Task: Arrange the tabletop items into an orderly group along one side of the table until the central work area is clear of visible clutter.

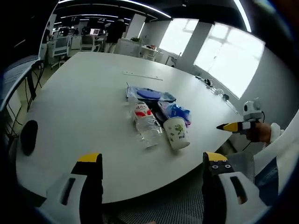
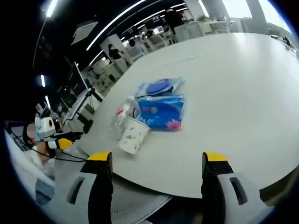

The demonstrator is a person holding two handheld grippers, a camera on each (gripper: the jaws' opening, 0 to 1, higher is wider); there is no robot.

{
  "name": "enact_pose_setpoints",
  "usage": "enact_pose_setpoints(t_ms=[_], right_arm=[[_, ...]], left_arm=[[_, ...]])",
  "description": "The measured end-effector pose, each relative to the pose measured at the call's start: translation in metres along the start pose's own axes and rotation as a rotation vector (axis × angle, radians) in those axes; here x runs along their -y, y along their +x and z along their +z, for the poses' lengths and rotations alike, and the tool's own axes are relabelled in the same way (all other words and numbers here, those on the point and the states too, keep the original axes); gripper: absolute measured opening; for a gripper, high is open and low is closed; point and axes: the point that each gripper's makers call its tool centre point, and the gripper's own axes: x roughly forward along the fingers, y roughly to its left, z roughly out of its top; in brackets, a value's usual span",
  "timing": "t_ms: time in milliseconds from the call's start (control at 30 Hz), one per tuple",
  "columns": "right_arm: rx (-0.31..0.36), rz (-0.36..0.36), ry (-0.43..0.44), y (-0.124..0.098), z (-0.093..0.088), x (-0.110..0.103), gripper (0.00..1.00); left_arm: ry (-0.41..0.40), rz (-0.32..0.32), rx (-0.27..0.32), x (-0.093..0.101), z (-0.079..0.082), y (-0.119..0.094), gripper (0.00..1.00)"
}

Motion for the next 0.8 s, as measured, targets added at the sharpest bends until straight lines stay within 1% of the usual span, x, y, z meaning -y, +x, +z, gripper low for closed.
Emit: enact_pose_setpoints(t_ms=[167,233,400,600,800], right_arm=[[0.001,0.005,0.002,0.0,-0.001,-0.002,0.77],[0.003,0.005,0.007,-0.002,-0.001,0.0,0.76],[0.023,0.002,0.028,-0.007,-0.001,0.004,0.76],[0.037,-0.012,0.046,-0.013,-0.003,0.011,0.76],[0.033,-0.02,0.041,-0.016,-0.004,0.014,0.76]], left_arm=[[-0.016,-0.001,-0.003,0.001,0.003,0.006,0.89],[-0.022,-0.015,-0.006,0.004,0.003,0.01,0.89],[-0.013,-0.025,-0.024,0.008,0.005,0.018,0.89],[-0.027,-0.026,-0.033,0.007,0.01,0.026,0.88],[-0.051,-0.007,-0.04,0.001,0.014,0.034,0.87]])
